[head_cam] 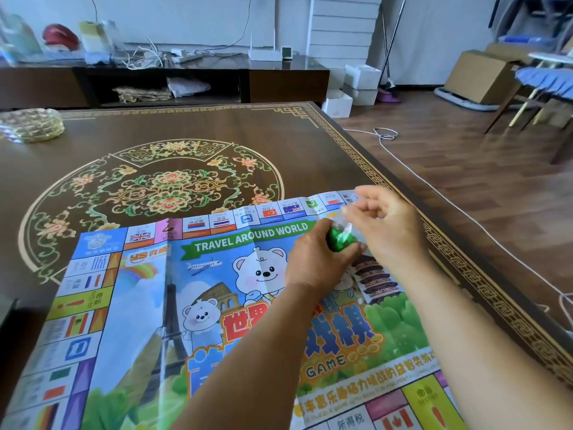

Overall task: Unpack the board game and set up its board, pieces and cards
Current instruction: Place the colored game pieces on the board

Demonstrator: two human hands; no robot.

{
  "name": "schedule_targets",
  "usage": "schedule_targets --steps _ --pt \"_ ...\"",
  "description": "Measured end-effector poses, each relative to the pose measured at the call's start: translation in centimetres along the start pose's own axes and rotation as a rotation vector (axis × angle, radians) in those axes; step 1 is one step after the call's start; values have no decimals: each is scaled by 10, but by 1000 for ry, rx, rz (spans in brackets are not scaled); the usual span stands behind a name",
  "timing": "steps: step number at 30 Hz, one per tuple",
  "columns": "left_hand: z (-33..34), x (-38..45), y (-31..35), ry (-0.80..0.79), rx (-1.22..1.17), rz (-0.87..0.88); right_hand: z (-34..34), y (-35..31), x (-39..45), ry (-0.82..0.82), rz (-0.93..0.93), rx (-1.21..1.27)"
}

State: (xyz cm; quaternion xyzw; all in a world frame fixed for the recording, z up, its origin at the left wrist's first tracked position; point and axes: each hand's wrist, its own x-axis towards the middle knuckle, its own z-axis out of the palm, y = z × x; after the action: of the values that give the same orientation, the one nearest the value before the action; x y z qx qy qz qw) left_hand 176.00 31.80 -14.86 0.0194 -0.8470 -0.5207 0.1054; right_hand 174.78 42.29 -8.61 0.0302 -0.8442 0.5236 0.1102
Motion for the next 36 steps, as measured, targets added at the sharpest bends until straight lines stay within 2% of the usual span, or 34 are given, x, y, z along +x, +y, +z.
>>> schedule_targets --steps 2,7,21,27,31,36 --pt "-1 1 0 10 -28 -5 -1 8 -5 -43 85 18" --pt "0 0 -2 -43 -72 13 0 13 -7 130 79 154" --pt "0 1 -2 -50 -80 20 1 3 -4 124 -97 20" --pt "-2 0 0 -38 -111 4 0 8 -3 50 -7 113" --pt "-4 -3 5 -42 -116 -13 -5 5 -5 73 -7 94" --pt "-4 -7 10 35 20 119 -11 -3 -3 107 -45 33"
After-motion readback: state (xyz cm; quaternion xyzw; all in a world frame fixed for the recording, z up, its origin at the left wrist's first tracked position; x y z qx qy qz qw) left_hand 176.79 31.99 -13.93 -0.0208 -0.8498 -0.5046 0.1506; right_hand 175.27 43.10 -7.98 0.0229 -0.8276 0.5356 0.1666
